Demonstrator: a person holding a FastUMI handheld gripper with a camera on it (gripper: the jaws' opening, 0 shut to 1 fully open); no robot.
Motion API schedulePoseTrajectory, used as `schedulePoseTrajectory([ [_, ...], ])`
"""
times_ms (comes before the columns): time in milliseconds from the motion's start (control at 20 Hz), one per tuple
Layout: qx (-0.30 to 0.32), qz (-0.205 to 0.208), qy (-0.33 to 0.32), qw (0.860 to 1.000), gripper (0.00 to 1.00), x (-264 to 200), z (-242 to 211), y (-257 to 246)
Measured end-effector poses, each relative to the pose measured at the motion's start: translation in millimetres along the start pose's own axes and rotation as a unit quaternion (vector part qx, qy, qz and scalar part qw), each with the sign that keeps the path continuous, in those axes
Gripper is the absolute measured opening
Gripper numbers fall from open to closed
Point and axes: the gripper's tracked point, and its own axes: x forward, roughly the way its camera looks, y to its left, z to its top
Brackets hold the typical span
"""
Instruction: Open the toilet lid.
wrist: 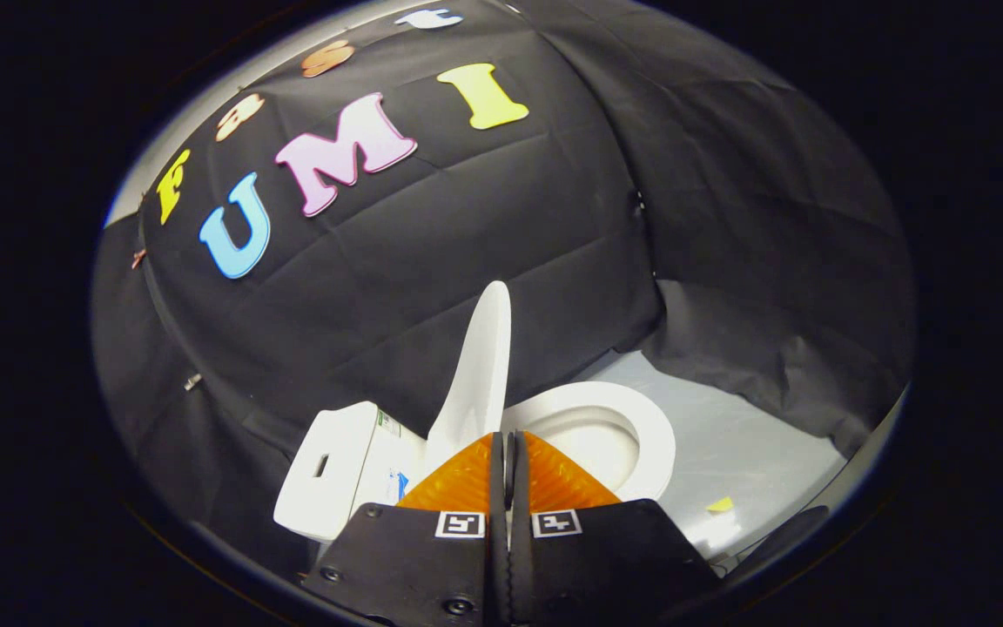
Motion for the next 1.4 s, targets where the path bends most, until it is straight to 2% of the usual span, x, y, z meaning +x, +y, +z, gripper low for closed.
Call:
schedulePoseTrajectory([
  [350,-0.110,-0.030,-0.032,0.993,0.06,-14.0,10.5,74.0],
  [700,-0.162,-0.036,-0.057,0.985,0.06,-23.6,1.3,148.3],
  [1200,-0.245,0.020,-0.062,0.967,0.06,-30.2,-44.1,273.1],
  [1400,-0.290,0.038,-0.059,0.954,0.07,-28.3,-71.6,314.9],
])
